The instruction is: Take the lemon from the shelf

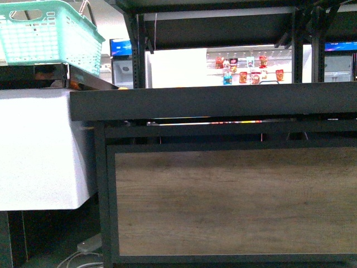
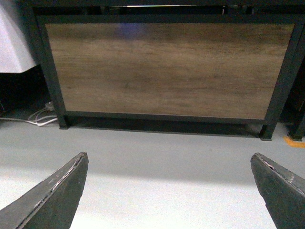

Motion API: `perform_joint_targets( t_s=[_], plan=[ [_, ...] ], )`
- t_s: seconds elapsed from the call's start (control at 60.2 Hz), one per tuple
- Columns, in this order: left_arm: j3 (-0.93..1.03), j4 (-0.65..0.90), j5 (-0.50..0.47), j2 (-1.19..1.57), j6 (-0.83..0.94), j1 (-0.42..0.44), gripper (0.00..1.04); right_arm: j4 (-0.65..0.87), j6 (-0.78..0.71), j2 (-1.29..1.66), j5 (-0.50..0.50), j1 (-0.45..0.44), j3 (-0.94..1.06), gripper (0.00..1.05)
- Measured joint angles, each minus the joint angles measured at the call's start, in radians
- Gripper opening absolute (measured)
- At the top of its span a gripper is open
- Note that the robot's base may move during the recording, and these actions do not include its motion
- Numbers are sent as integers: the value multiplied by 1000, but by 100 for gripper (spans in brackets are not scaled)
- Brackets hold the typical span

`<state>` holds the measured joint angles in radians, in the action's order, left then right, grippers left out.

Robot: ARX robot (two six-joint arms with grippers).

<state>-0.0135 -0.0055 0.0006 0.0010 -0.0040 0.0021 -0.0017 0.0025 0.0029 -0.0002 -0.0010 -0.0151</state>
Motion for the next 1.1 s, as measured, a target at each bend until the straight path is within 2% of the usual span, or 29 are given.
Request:
perform_joint_targets(
  t_s=[1.097],
  plan=[
    [0,0,-1,0,0,0,97,0,0,0,0,0,0,102]
  ],
)
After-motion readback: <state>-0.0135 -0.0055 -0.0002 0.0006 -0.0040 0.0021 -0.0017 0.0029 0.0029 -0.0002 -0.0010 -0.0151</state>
